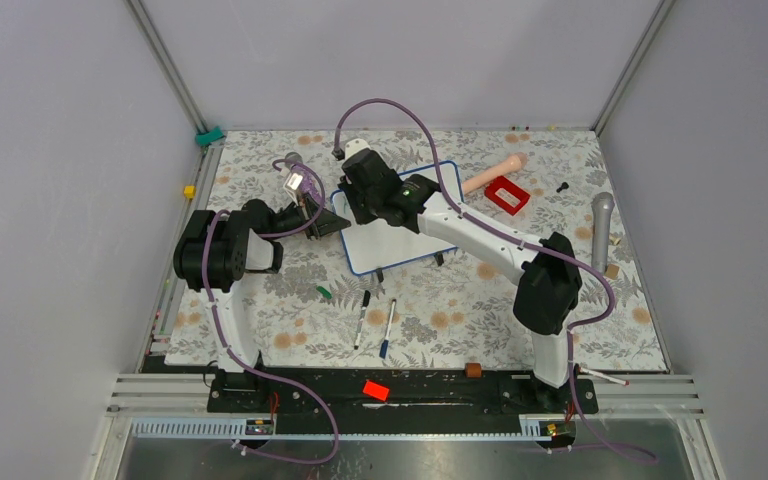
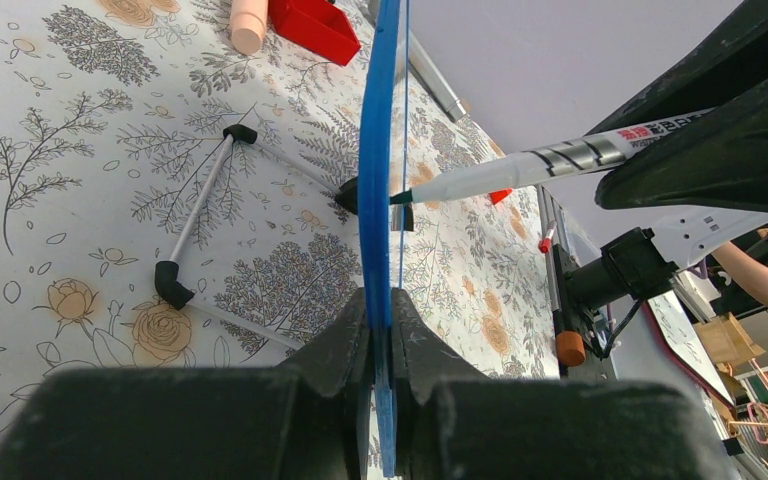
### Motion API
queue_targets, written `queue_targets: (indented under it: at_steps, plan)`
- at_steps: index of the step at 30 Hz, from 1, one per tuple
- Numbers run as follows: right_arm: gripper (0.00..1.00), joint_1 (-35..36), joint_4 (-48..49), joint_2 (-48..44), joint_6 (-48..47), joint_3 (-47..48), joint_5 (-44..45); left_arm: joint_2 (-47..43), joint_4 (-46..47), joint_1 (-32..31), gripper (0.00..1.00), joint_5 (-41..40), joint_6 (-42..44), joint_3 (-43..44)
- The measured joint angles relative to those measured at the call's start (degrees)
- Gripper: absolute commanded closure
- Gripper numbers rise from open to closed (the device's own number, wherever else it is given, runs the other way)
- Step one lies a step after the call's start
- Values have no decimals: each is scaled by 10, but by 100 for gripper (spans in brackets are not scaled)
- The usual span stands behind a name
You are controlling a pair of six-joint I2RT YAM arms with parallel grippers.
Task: Write a sentence on the whiteboard
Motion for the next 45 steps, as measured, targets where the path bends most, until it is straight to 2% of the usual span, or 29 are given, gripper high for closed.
queue_targets:
  at_steps: [23, 29, 45]
  plan:
    - [100, 1, 0, -16, -10, -34, 4, 0, -1, 0, 100, 0, 0, 0]
    - [100, 1, 23, -46, -10, -71, 4, 0, 0, 0, 100, 0, 0, 0]
    - [100, 1, 35, -47, -25, -35, 32, 0, 0, 0, 100, 0, 0, 0]
